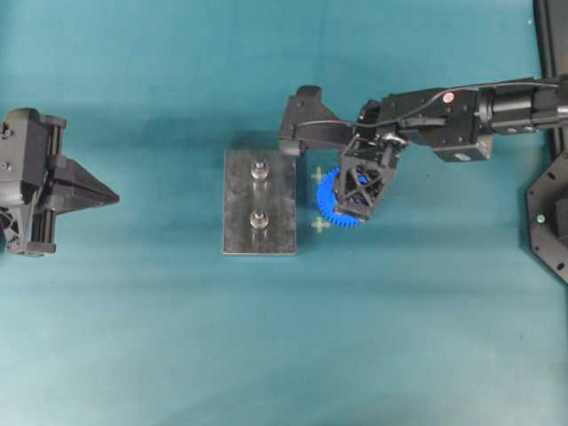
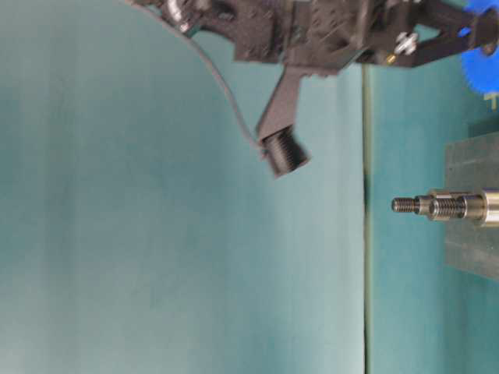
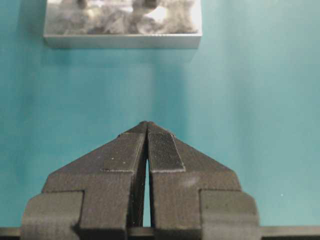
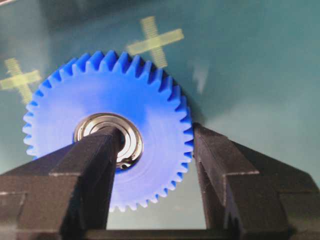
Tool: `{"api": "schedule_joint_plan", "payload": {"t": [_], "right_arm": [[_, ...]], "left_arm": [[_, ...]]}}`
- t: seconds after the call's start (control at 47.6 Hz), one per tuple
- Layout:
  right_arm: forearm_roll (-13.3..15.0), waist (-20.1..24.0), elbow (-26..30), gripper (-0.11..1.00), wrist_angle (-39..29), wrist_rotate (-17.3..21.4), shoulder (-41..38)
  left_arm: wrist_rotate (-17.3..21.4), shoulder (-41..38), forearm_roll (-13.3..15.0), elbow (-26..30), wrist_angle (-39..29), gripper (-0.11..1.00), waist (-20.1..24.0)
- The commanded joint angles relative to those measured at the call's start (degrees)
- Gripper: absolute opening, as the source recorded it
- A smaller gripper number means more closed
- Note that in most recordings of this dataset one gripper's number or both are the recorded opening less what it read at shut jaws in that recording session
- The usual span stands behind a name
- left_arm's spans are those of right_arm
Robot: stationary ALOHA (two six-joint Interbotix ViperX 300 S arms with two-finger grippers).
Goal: Fit the large gear onto the shaft.
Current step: 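Carry the gear left over the plate toward the upper shaft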
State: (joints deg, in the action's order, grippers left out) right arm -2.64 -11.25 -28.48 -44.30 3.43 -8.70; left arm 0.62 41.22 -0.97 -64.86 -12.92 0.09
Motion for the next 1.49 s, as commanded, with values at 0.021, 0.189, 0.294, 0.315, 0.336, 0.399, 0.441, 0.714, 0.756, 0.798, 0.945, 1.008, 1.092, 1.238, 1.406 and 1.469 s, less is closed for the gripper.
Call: {"api": "schedule_joint_plan", "payload": {"t": [0.021,0.189,0.294,0.315,0.336,0.399,0.441,0.714,0.756,0.798,0.945,1.008,1.092,1.238,1.406,1.469], "right_arm": [[-0.4,-0.1,3.9,0.49,-2.0,0.6,3.4],[-0.6,-0.1,9.4,0.49,-5.9,0.4,3.7],[-0.6,-0.5,13.6,0.49,-8.3,0.4,3.1],[-0.6,-0.5,14.3,0.49,-8.9,0.3,2.9],[-0.6,-0.6,15.0,0.49,-9.3,0.3,2.6],[-0.6,-0.9,17.1,0.49,-10.5,0.0,1.8],[-0.6,-1.1,18.4,0.49,-11.0,-0.1,1.1],[-0.7,-1.9,26.8,0.49,-13.1,-0.2,-3.8],[-1.0,-1.8,28.3,0.49,-13.9,-0.2,-4.8],[-1.3,-1.8,29.2,0.49,-14.6,-0.2,-5.7],[-2.1,-1.5,31.1,0.49,-15.9,-0.3,-7.6],[-2.7,-1.3,31.6,0.49,-15.9,-0.3,-8.1],[-3.0,-1.2,31.6,0.49,-16.0,-0.3,-8.3],[-3.2,-1.2,31.6,0.49,-16.1,-0.4,-8.3],[-3.3,-1.2,31.5,0.49,-15.4,-0.4,-8.5],[-3.3,-1.1,31.5,0.49,-15.2,-0.7,-8.8]], "left_arm": [[-0.1,0.0,-0.2,0.5,0.3,0.0,0.1],[-0.1,0.0,-0.2,0.4,0.3,0.0,0.1],[-0.1,0.0,-0.2,0.4,0.3,0.0,0.1],[-0.1,0.0,-0.2,0.4,0.3,0.0,0.1],[-0.1,0.0,-0.2,0.4,0.3,0.0,0.1],[-0.1,0.0,-0.2,0.4,0.3,0.0,0.1],[-0.1,0.0,-0.2,0.4,0.3,0.0,0.1],[-0.1,0.0,-0.2,0.4,0.3,0.0,0.1],[-0.1,0.0,-0.2,0.4,0.3,0.0,0.1],[-0.1,0.0,-0.2,0.4,0.3,0.0,0.1],[-0.1,0.3,-0.2,0.4,0.3,0.0,0.1],[-0.2,0.5,-0.2,0.4,0.3,0.0,0.1],[-0.8,0.7,-0.2,0.5,0.3,0.0,0.1],[-2.2,1.1,-0.2,-0.2,0.3,0.0,0.1],[-2.4,1.1,-0.2,-0.1,0.5,0.0,0.1],[-2.4,1.1,-0.2,0.0,0.6,0.0,0.1]]}}
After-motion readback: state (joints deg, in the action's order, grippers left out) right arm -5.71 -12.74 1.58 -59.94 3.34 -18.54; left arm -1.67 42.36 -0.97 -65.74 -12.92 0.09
